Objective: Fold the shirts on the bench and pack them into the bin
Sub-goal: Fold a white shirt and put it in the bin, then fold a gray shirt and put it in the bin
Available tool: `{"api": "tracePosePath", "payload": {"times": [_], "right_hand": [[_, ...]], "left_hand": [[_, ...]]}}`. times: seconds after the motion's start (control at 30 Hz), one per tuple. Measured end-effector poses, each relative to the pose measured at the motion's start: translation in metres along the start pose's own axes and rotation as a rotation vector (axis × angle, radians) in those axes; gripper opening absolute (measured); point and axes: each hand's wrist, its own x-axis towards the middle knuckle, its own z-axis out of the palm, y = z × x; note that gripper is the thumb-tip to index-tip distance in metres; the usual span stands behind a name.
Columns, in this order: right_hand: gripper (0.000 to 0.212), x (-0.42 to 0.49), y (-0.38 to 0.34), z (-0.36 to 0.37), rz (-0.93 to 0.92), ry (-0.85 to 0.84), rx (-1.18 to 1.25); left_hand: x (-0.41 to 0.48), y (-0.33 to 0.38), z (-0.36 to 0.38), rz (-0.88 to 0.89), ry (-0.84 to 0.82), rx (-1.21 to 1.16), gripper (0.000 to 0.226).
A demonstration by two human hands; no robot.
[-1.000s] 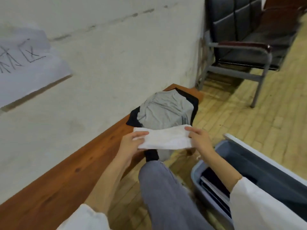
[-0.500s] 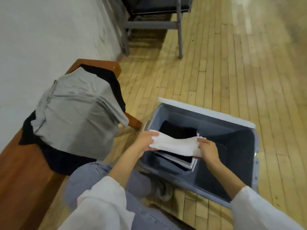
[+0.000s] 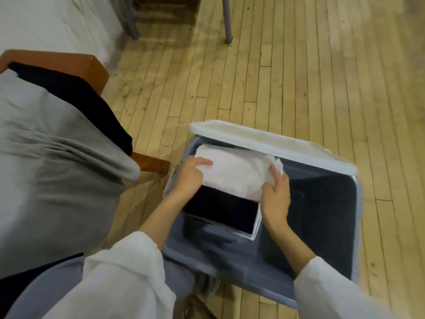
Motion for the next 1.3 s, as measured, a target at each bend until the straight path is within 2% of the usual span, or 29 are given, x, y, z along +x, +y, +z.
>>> {"api": "tracePosePath", "payload": {"times": [0.1,0.27,0.33,0.4,0.47,0.53,0.6,0.67,0.73,0.77,0.8,0.9,1.0,1.07,1.1,1.17,1.23,1.3], "right_hand": [[0.055,0.002,0.036,0.025,-0.026,-0.02,-0.06],[0.068,-0.007,0.109,0.059,0.164,-0.261,-0.241],[0.067,-0.008,0.119,0.062,0.182,-0.229,-0.236],[0.062,-0.01,0.118,0.06,0.174,-0.173,-0.22],[0.058,-0.011,0.112,0.062,0.171,-0.12,-0.324],[0.059,-0.008,0.108,0.065,0.072,-0.005,-0.507],[0.063,0.003,0.109,0.072,-0.13,0.065,-0.584],[0.06,0.016,0.11,0.082,-0.321,-0.001,-0.666],[0.046,0.023,0.123,0.093,-0.418,-0.156,-0.775],[0.048,0.024,0.131,0.098,-0.406,-0.238,-0.846],[0.058,0.023,0.14,0.102,-0.366,-0.311,-0.915],[0.08,0.021,0.162,0.108,-0.246,-0.426,-1.047],[0.09,0.025,0.15,0.112,-0.192,-0.488,-1.13],[0.086,0.03,0.128,0.109,-0.118,-0.541,-1.216],[0.077,0.032,0.12,0.109,-0.087,-0.557,-1.231],[0.065,0.031,0.09,0.106,-0.069,-0.534,-1.152],[0.057,0.018,0.05,0.11,-0.182,-0.466,-0.964],[0.045,0.0,0.009,0.12,-0.295,-0.468,-0.73]], "left_hand": [[0.019,-0.032,0.015,0.012,0.017,0.137,0.045],[0.036,-0.106,0.037,-0.297,-0.173,0.363,0.045],[0.033,-0.118,0.044,-0.272,-0.174,0.486,0.044],[0.025,-0.117,0.051,-0.204,-0.106,0.665,0.038],[0.018,-0.113,0.058,-0.161,-0.034,0.833,0.037],[0.016,-0.115,0.065,-0.152,-0.051,0.941,0.038],[0.015,-0.121,0.074,-0.149,-0.057,0.994,0.04],[0.01,-0.129,0.089,-0.027,0.001,1.045,0.052],[0.002,-0.13,0.1,0.029,-0.052,1.011,0.075],[-0.001,-0.134,0.102,-0.007,-0.117,0.981,0.085],[-0.001,-0.142,0.102,-0.031,-0.164,0.949,0.092],[0.01,-0.162,0.094,-0.061,-0.394,0.904,0.094],[0.023,-0.162,0.066,-0.033,-0.565,0.87,0.091],[0.031,-0.15,0.046,-0.065,-0.652,0.765,0.081],[0.032,-0.144,0.04,-0.07,-0.647,0.694,0.075],[0.026,-0.122,0.024,-0.055,-0.521,0.53,0.06],[0.009,-0.098,0.0,-0.01,-0.34,0.357,0.044],[-0.009,-0.075,-0.029,0.069,-0.167,0.209,0.033]]}}
